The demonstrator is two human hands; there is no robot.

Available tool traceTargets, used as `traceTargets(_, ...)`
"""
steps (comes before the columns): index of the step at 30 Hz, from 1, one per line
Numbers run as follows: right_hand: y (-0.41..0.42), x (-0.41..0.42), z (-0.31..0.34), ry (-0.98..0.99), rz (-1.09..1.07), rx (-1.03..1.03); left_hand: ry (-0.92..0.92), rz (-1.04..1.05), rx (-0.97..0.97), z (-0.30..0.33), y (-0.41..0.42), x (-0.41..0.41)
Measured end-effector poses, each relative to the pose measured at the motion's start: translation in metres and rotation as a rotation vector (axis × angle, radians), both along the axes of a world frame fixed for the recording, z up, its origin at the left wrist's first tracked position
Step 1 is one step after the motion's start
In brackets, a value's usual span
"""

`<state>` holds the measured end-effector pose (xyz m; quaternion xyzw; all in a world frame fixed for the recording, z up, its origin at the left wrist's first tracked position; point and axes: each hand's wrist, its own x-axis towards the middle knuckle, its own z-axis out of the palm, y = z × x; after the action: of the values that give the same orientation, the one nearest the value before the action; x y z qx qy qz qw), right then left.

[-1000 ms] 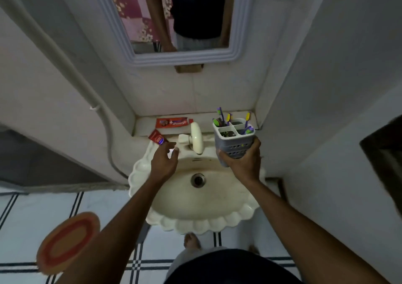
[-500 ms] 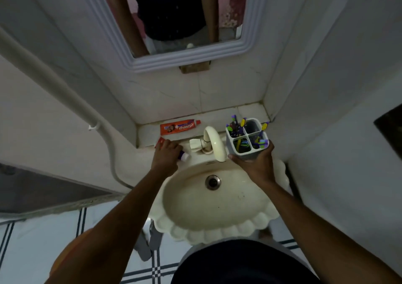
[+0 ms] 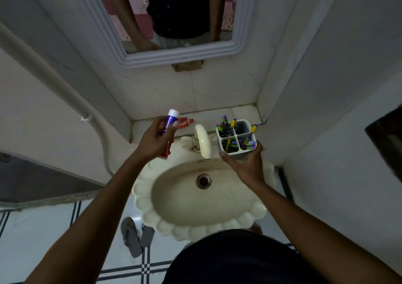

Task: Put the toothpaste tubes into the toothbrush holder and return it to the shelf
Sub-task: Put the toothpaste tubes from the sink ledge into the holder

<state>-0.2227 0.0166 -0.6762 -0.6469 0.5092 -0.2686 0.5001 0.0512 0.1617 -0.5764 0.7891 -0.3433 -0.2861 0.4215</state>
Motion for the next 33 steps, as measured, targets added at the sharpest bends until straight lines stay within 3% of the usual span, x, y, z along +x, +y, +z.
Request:
traceTargets(7,-0.008,-0.008,0.009,0.023,0.044,0.068,0.027,-0.318,0.041,0.074,-0.069,-0.042)
traceTargets(10,-0.013,-0.007,0.010,0.029,0.071,0.078,-0.160,-0.415,0.082,0.086,-0.101,-0.060)
traceTargets(14,-0.015,-0.009,0.011,0.009,0.072,0.099,-0.650,-0.481,0.229,0.084,-0.136,-0.083)
traceTargets(20,-0.019,-0.012,0.014,0.024,0.099,0.110,-0.838,-0.496,0.342,0.062,-0.159,-0.098)
traceTargets(24,-0.022,-0.014,0.015,0.044,0.110,0.117,-0.756,-0.453,0.234,0.053,-0.165,-0.099)
traceTargets(29,-0.025,-0.013,0.014,0.040,0.083,0.115,-0.366,-0.142,-0.082,0.045,-0.153,-0.083)
traceTargets(33,-0.026,-0.008,0.011,0.038,0.063,0.105,-0.108,0.104,-0.148,0.025,-0.128,-0.054)
